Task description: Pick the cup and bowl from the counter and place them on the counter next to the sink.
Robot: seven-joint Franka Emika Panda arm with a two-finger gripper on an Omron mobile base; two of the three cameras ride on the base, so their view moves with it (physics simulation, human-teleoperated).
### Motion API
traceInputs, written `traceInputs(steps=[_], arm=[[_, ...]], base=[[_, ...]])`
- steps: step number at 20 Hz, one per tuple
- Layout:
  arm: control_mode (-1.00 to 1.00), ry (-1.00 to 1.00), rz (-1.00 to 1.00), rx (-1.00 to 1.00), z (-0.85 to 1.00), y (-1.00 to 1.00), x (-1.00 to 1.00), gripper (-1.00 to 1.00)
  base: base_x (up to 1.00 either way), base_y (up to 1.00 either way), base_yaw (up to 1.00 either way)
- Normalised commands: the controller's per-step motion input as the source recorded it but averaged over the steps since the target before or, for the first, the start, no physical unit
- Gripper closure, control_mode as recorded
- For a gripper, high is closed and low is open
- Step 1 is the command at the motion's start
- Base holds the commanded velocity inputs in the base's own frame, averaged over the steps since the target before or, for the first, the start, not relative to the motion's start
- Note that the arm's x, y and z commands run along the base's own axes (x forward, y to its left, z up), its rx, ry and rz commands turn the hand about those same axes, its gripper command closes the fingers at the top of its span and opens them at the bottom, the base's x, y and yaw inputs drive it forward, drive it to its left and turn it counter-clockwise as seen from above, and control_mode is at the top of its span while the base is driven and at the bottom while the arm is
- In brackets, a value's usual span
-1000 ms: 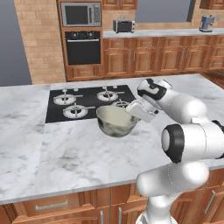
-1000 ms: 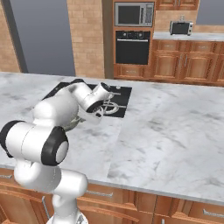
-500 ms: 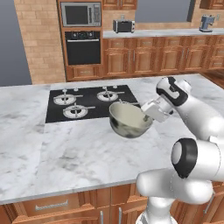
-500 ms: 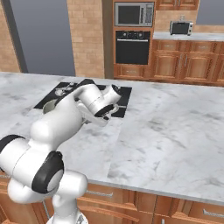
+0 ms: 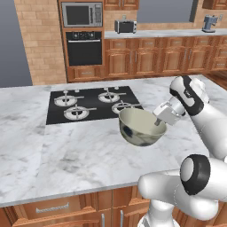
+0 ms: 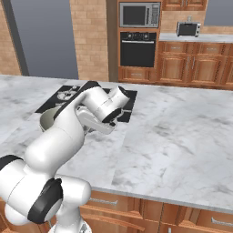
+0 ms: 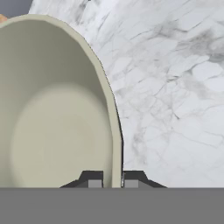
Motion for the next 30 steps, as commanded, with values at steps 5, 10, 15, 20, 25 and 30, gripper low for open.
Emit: traceInputs(steps=[5,10,15,20,25,30], arm=[[-1.00,0.00,0.06,0.00,0.19,-0.10,-0.40,1.00],[-1.00,0.00,0.03,-0.03,0.10,0.00,-0.18,1.00],[-1.00,-0.01,0.00,-0.10,0.06,0.00,0.00,1.00],[-1.00,-0.03,0.00,-0.08,0.00,-0.06,-0.01,1.00],[-1.00,-0.03,0.00,-0.01,0.05,-0.06,-0.26,1.00],[-1.00,0.00,0.00,0.00,0.08,-0.07,-0.30,1.00]], base=[[0.00,0.00,0.00],[0.00,0.00,0.00],[0.00,0.00,0.00],[0.00,0.00,0.00],[0.00,0.00,0.00],[0.00,0.00,0.00]])
